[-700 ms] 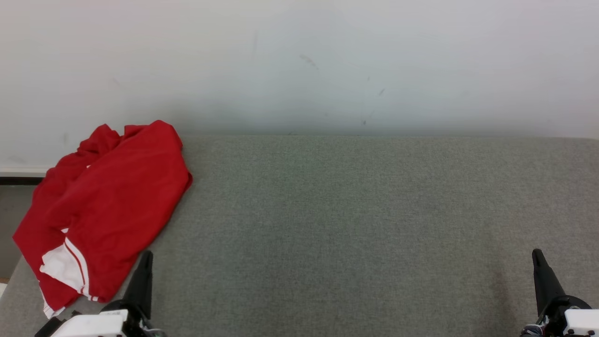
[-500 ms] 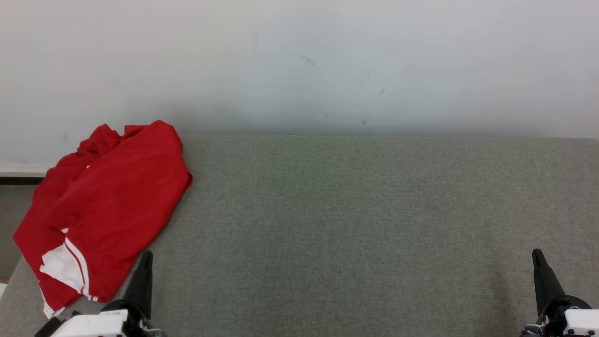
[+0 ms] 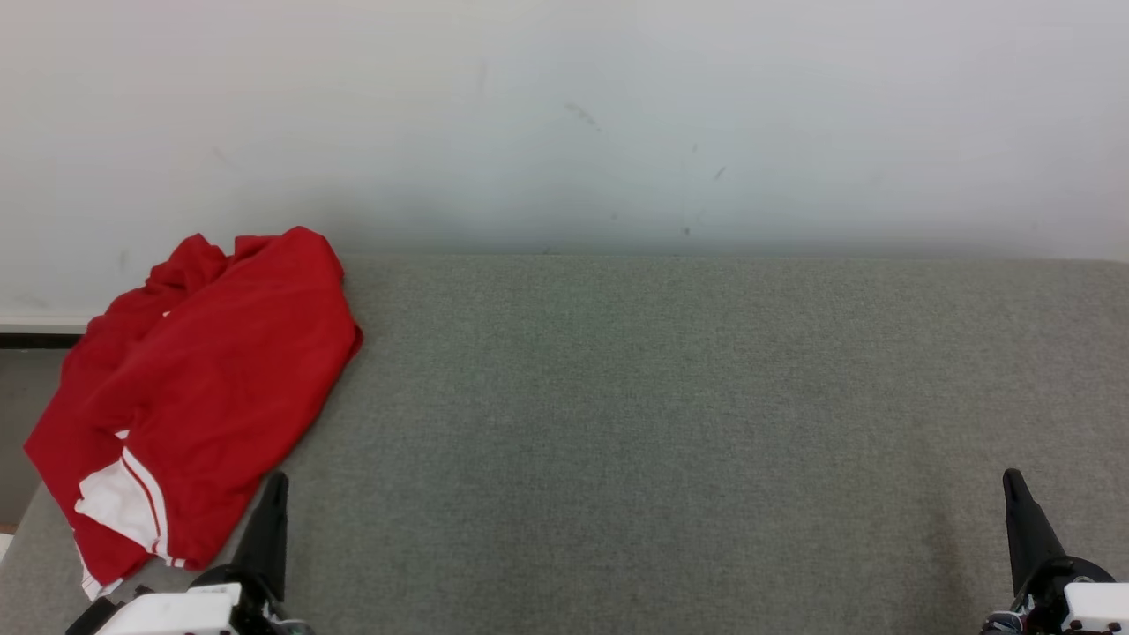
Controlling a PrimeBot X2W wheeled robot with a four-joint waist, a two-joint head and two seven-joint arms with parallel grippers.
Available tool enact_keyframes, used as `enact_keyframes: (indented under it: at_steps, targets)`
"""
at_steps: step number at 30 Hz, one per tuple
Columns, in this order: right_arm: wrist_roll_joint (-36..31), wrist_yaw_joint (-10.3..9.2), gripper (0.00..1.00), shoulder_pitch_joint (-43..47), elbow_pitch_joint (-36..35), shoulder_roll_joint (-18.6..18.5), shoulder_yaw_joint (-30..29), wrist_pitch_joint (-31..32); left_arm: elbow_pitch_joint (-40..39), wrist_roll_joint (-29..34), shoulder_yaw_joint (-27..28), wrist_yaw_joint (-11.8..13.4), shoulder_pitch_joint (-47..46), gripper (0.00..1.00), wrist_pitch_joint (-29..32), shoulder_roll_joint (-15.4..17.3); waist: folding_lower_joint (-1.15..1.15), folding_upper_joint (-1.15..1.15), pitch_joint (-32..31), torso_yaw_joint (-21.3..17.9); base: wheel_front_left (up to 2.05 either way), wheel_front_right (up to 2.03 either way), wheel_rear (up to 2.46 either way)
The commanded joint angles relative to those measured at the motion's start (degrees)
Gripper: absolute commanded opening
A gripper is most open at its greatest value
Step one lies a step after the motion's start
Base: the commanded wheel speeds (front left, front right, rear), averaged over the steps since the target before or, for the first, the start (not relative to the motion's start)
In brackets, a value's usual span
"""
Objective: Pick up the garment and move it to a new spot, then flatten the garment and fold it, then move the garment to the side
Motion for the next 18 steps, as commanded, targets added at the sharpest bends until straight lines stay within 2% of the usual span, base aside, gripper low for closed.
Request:
enact_keyframes:
  at_steps: [1,18]
  targets:
    - [0.11,0.03,0.00,-0.72,-0.21,-0.08,-0.23,0.19,-0.07,-0.83,0.07,-0.30,-0.53,0.00,0.17,0.39,0.00,0.00,0.00,0.00,0.00,0.00,0.00]
    - [0.10,0.03,0.00,-0.72,-0.21,-0.08,-0.23,0.19,-0.07,-0.83,0.07,-0.30,-0.53,0.00,0.17,0.39,0.00,0.00,0.00,0.00,0.00,0.00,0.00]
